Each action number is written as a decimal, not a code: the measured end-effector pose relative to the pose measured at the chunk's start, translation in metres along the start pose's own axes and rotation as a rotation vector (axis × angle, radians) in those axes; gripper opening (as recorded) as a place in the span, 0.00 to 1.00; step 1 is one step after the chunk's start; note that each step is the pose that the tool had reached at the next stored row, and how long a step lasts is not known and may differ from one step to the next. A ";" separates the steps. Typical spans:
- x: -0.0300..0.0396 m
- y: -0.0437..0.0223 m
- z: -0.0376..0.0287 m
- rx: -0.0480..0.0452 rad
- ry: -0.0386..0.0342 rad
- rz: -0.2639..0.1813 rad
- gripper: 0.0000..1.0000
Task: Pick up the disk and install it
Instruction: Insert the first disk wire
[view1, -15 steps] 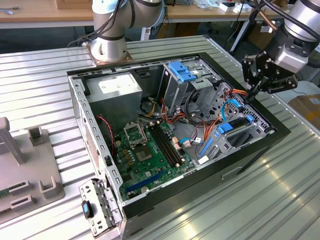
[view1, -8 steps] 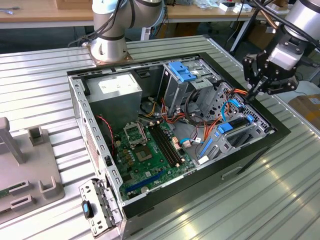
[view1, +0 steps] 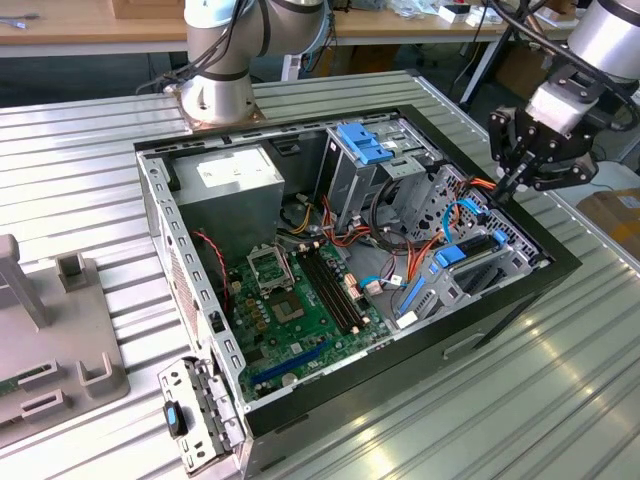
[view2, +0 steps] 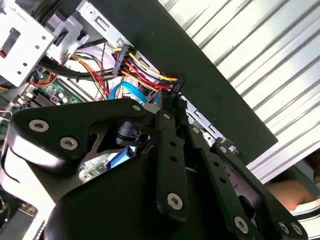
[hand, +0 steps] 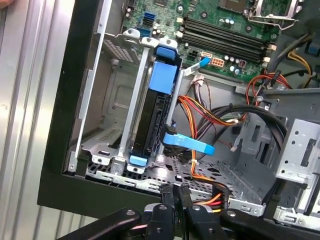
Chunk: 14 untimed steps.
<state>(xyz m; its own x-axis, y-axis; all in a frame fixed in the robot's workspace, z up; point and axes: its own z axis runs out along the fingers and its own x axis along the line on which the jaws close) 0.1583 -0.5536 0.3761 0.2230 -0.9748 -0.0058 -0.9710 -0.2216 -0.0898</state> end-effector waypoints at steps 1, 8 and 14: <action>0.0000 0.0000 0.0000 0.0001 0.0013 0.014 0.16; 0.0003 0.0017 -0.0001 0.0004 0.0017 0.029 0.16; 0.0010 0.0086 -0.0007 0.0010 0.0004 0.041 0.16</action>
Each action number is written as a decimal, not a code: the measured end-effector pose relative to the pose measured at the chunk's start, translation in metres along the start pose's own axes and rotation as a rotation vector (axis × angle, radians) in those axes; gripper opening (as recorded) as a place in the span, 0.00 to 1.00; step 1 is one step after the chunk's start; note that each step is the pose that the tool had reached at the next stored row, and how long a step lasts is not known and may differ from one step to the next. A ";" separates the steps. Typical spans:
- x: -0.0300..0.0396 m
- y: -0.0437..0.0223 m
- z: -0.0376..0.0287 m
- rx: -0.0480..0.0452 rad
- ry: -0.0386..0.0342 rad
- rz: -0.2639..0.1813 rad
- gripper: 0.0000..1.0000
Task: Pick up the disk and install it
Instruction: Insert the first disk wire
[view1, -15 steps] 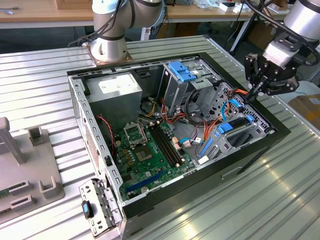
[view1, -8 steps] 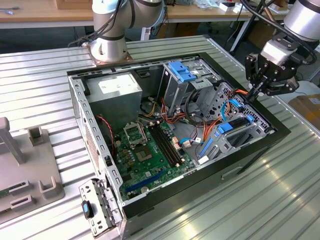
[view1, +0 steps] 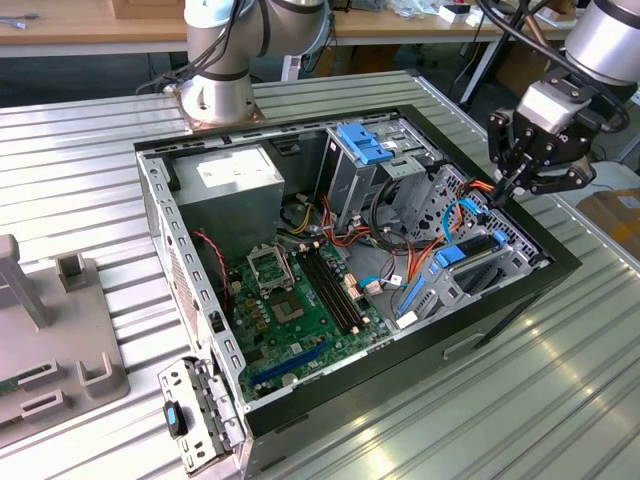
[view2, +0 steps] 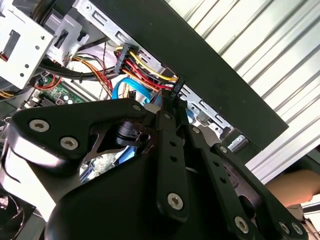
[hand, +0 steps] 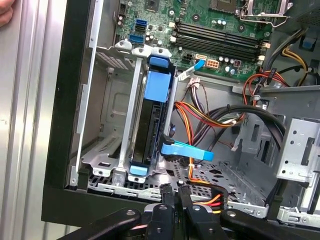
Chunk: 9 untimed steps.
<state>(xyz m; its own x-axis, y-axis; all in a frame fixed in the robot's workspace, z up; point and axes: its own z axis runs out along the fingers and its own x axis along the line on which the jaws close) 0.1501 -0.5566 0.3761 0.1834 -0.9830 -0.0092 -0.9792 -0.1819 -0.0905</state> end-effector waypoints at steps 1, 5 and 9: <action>0.0002 0.0008 -0.0001 0.0001 -0.0004 0.002 0.16; 0.0011 0.0049 -0.0004 0.0013 -0.0059 0.008 0.16; 0.0024 0.0097 -0.0009 0.0021 -0.0082 0.021 0.16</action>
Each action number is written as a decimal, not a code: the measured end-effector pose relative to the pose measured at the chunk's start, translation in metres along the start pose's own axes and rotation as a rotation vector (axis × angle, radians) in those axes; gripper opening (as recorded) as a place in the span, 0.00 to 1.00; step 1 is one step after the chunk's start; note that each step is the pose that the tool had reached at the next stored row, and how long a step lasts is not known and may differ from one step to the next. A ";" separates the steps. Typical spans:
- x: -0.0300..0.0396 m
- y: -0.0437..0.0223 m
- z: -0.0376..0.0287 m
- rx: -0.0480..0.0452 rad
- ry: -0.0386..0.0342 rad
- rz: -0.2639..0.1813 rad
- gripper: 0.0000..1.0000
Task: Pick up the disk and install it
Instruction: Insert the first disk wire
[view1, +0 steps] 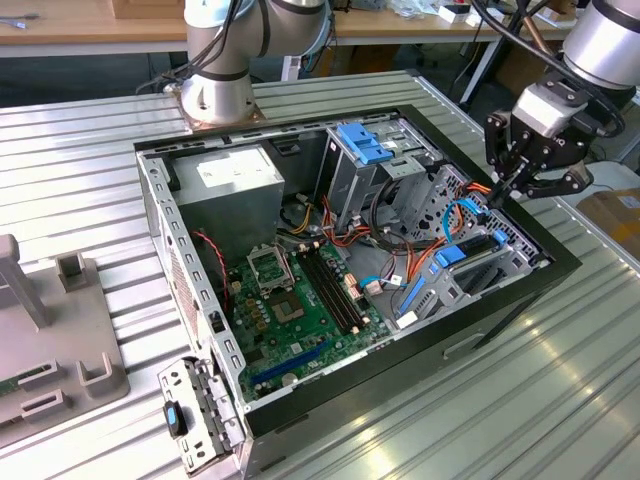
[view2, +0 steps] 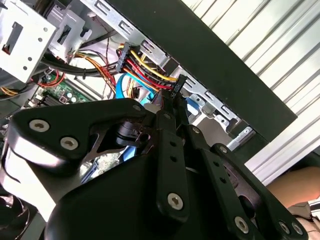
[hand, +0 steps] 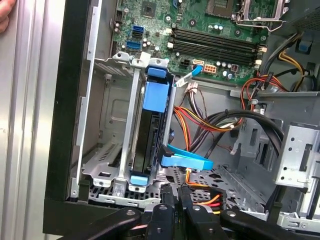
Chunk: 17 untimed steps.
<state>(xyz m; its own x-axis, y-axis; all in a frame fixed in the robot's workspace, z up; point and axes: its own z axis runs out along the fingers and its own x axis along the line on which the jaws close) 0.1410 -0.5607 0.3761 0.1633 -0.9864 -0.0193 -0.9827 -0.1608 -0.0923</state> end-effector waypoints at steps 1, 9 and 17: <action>0.0002 0.0020 -0.0002 0.0001 0.0002 0.002 0.16; 0.0003 0.0088 -0.0002 0.0015 0.0074 0.080 0.16; 0.0002 0.0246 -0.0012 0.0027 0.0117 0.133 0.16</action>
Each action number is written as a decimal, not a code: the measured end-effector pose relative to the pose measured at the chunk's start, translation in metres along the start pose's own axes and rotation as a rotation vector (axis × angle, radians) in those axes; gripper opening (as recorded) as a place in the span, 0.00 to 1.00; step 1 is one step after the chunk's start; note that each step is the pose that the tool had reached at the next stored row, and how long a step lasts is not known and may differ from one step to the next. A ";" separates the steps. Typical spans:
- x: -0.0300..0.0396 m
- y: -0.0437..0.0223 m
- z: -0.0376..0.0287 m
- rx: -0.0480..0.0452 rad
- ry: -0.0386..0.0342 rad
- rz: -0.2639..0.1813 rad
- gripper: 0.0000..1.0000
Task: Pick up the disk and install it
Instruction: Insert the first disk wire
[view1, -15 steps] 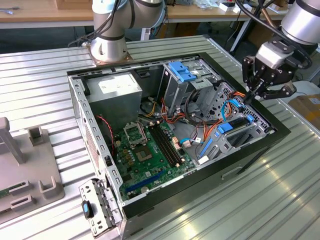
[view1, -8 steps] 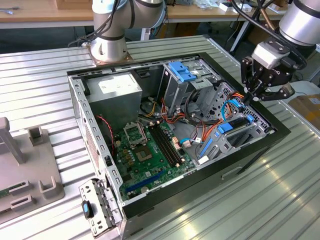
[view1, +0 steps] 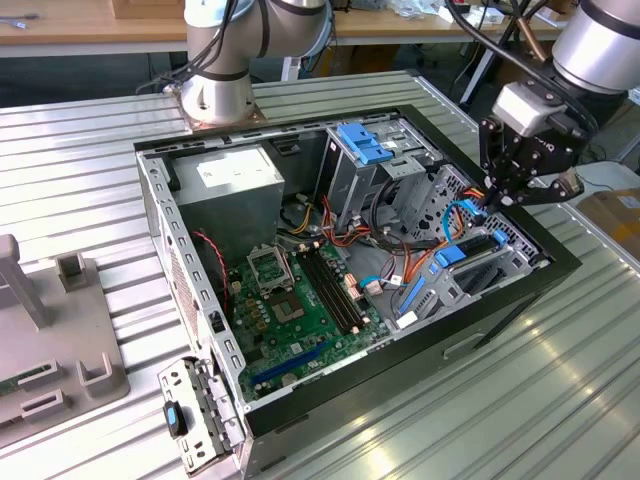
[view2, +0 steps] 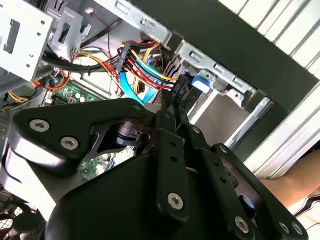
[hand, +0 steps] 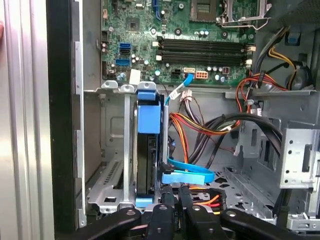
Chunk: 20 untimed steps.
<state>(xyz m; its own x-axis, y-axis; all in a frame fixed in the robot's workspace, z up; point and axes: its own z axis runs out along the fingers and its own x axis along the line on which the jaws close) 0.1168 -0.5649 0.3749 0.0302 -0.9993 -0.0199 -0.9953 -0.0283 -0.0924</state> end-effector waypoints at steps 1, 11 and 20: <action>0.0032 0.0046 -0.0004 0.0001 -0.0002 0.000 0.16; 0.0148 0.0099 0.0055 0.0008 -0.0261 0.001 0.16; 0.0239 0.0113 0.0157 0.0012 -0.0360 0.002 0.16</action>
<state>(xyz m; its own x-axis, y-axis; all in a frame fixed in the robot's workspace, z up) 0.1077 -0.5888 0.3578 0.0313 -0.9979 -0.0559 -0.9953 -0.0260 -0.0935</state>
